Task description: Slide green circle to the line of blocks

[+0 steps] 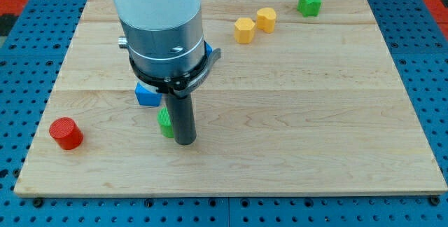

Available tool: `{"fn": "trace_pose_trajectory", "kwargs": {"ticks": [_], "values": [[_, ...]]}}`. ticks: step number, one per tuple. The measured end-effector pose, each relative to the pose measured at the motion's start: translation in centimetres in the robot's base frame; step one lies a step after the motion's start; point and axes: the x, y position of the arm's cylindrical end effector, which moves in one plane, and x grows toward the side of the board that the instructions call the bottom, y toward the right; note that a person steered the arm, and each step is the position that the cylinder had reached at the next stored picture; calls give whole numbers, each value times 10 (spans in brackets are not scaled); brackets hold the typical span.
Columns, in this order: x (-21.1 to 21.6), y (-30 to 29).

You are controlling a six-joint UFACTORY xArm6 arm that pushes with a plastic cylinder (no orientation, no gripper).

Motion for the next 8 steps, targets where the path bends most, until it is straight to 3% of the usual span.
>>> {"fn": "trace_pose_trajectory", "kwargs": {"ticks": [2, 4, 6, 8], "values": [[-15, 5], [-15, -102], [-8, -39], [-33, -59]]}}
